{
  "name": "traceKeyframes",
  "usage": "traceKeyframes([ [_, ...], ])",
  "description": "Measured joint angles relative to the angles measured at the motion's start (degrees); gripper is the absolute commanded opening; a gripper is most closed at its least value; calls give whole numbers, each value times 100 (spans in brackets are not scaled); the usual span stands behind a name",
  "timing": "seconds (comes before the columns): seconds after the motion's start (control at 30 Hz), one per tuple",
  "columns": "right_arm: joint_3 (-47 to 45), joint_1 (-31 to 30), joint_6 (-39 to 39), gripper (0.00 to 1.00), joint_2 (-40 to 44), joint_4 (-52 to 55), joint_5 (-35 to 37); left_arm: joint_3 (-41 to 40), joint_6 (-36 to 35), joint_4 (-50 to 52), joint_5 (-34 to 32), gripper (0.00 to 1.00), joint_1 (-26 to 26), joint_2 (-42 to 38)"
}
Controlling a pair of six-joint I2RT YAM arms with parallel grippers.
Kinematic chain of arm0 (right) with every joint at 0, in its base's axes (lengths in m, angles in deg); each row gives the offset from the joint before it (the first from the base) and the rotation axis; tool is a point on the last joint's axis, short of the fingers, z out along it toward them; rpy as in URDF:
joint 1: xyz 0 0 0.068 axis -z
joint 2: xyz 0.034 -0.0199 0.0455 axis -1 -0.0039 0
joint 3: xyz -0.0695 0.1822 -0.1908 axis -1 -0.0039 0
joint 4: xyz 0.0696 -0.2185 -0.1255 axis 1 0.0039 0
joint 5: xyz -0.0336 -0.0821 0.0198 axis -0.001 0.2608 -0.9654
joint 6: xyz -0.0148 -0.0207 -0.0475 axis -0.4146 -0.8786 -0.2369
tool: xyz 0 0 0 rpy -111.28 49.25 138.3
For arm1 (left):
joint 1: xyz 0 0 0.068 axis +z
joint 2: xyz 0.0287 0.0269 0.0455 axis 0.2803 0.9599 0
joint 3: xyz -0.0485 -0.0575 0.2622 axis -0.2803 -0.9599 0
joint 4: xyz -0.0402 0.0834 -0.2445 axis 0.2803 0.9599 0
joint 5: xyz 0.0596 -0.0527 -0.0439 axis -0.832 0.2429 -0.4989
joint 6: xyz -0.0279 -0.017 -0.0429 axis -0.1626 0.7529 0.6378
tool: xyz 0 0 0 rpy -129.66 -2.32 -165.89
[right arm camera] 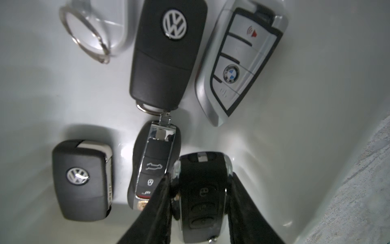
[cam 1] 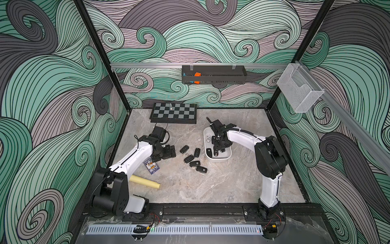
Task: Place the car key into the storage box
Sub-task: Place the car key in the storage box.
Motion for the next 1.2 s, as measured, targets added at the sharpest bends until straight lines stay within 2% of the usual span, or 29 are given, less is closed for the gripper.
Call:
traceKeyframes([
  [0.23, 0, 4, 125, 41, -116, 4, 76, 254, -42, 24, -28, 94, 0, 341],
  [0.47, 0, 4, 251, 52, -116, 4, 74, 363, -109, 83, -28, 94, 0, 595],
  [0.7, 0, 4, 297, 54, -76, 7, -15, 632, -212, 197, -26, 94, 0, 734],
  [0.8, 0, 4, 348, 58, 114, 15, -146, 765, -254, 245, -24, 94, 0, 798],
  [0.9, 0, 4, 407, 67, 455, 22, -334, 903, -291, 260, -24, 94, 0, 890],
  [0.93, 0, 4, 428, 73, 610, 20, -398, 944, -304, 260, -24, 93, 0, 925],
  [0.97, 0, 4, 448, 81, 758, 20, -474, 988, -323, 260, -22, 93, 0, 968],
  [1.0, 0, 4, 463, 96, 914, 22, -542, 1027, -341, 260, -22, 93, 0, 1016],
  [1.03, 0, 4, 511, 99, 1038, 15, -608, 1062, -352, 260, -22, 93, 0, 1058],
  [1.2, -48, 0, 533, 99, 1657, 4, -841, 1285, -437, 245, 72, 92, 0, 1408],
])
